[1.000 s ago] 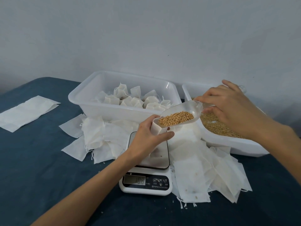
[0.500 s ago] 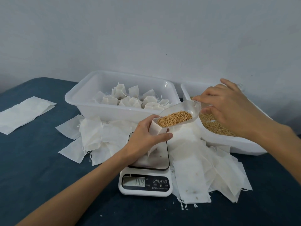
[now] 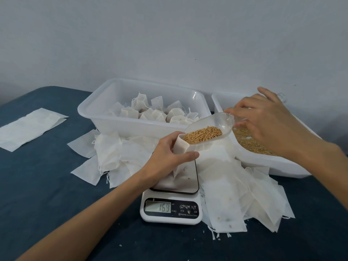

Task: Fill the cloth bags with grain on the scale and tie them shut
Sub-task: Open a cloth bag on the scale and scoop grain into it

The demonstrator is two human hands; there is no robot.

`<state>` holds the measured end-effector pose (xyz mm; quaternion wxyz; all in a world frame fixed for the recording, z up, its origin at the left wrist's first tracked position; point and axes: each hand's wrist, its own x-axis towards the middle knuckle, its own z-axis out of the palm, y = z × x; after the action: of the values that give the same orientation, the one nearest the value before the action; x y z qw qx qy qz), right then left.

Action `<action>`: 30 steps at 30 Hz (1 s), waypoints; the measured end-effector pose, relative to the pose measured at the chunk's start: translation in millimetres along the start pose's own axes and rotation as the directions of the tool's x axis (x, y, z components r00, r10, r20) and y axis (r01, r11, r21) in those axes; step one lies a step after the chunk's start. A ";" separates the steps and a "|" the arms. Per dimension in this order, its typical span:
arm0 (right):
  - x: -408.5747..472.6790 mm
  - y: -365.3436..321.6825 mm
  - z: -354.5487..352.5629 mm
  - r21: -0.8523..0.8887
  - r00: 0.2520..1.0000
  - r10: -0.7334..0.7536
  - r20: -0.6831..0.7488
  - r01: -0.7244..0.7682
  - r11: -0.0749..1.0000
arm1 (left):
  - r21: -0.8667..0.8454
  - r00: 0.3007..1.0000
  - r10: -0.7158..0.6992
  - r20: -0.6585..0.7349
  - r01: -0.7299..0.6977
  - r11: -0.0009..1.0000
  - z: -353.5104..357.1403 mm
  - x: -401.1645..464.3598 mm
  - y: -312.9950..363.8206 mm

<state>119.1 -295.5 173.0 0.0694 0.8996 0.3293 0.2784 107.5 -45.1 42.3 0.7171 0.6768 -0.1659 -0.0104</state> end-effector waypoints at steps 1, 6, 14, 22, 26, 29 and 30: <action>-0.2 0.1 0.8 -0.002 1.000 0.002 0.001 -0.002 1.000 | -0.003 1.000 0.000 0.002 0.000 1.000 -0.5 0.5 -0.2; -0.7 -0.2 2.8 0.005 1.000 0.001 -0.005 -0.001 1.000 | -0.008 1.000 0.007 0.007 -0.007 1.000 -2.3 1.2 -2.0; 0.0 -3.6 1.7 0.057 0.998 0.043 0.035 -0.045 0.997 | -0.036 1.000 0.010 0.021 -0.010 0.999 -3.0 1.8 -2.9; 0.1 -4.3 1.2 0.060 0.998 0.044 0.047 -0.047 0.997 | -0.050 1.000 0.004 0.028 -0.002 0.999 -3.6 2.0 -4.3; 0.0 -2.8 2.4 0.059 0.998 0.043 0.040 -0.046 0.997 | -0.049 1.000 -0.003 0.026 0.004 0.999 -3.7 2.1 -4.0; 0.0 -2.7 3.2 0.052 0.999 0.038 0.032 -0.040 0.998 | -0.051 1.000 -0.008 0.027 0.010 0.999 -3.6 1.8 -3.8; 0.0 -2.7 3.2 0.049 0.999 0.037 0.031 -0.039 0.998 | -0.051 1.000 -0.008 0.029 0.010 0.999 -3.7 1.6 -3.7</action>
<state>119.3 -293.2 169.5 0.0469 0.9112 0.3179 0.2578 110.8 -42.2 38.9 0.7316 0.6589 -0.1728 -0.0276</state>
